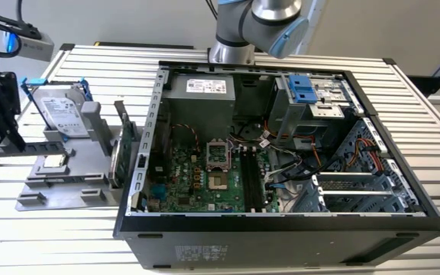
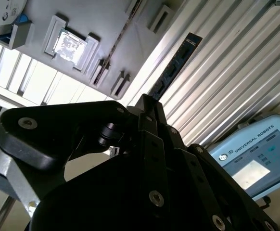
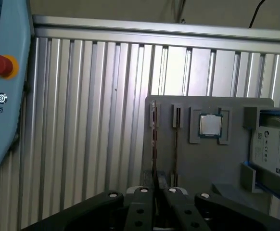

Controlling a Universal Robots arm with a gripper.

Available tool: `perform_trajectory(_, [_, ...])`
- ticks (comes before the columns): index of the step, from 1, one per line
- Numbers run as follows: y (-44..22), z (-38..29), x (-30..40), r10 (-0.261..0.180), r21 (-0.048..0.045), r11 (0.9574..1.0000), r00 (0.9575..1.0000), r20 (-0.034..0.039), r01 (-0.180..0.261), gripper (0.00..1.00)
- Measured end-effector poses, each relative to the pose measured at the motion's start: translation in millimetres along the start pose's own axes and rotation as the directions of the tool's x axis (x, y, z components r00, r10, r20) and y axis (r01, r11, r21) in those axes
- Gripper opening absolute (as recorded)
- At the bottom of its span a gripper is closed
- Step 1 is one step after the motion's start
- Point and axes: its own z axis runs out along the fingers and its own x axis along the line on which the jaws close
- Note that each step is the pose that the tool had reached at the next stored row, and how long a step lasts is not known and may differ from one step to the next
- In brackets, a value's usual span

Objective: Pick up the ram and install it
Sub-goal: 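Pick up the ram and move it above insertion slot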

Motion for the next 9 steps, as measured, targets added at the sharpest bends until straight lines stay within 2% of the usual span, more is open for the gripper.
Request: perform_trajectory(9, [1.3,-11.0,0.6,0.0,0.0001,1.0,1.0,0.0005,0.0,0.0])
